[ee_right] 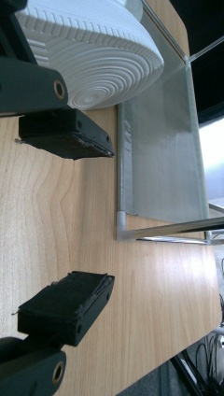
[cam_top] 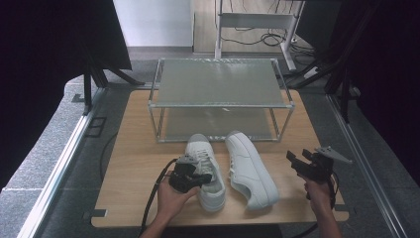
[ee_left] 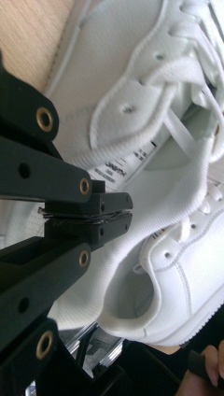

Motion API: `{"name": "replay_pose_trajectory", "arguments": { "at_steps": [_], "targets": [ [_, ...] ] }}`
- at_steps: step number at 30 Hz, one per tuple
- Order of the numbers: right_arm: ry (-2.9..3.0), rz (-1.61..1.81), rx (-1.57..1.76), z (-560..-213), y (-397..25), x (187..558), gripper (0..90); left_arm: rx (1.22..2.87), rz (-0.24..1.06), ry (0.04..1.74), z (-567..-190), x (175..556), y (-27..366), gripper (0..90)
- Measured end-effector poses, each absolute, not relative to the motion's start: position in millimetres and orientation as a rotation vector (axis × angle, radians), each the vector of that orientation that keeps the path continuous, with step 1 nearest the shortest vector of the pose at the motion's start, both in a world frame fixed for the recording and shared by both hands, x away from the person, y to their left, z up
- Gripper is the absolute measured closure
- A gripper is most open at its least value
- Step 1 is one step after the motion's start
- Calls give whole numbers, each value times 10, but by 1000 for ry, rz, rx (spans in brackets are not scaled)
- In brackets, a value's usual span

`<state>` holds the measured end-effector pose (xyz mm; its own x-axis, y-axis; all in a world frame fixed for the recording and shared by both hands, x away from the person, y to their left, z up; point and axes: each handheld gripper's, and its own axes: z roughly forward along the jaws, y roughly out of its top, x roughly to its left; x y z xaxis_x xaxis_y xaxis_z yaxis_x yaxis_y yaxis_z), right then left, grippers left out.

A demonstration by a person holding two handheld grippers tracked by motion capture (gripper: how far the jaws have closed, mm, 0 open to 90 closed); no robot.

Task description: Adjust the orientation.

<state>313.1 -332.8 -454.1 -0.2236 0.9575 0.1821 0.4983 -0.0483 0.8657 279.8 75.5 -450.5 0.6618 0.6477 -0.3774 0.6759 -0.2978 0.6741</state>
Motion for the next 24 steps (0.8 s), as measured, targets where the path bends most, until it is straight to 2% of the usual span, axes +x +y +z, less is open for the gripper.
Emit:
{"name": "replay_pose_trajectory", "arguments": {
  "at_steps": [14, 19, 24],
  "targets": [
    [1748, 1224, 1527, -4534, -3322, 3139, 320, 2050, -44, 1022, -4607, 2806, 775, 900],
    [1754, 1220, 1523, -4534, -3302, 3136, 320, 2058, 6, 1050, -4587, 2778, 911, 900],
    [1764, 1216, 1508, -4502, -3224, 3126, 320, 2027, 2, 1088, -4565, 2784, 1116, 900]
  ]
}}
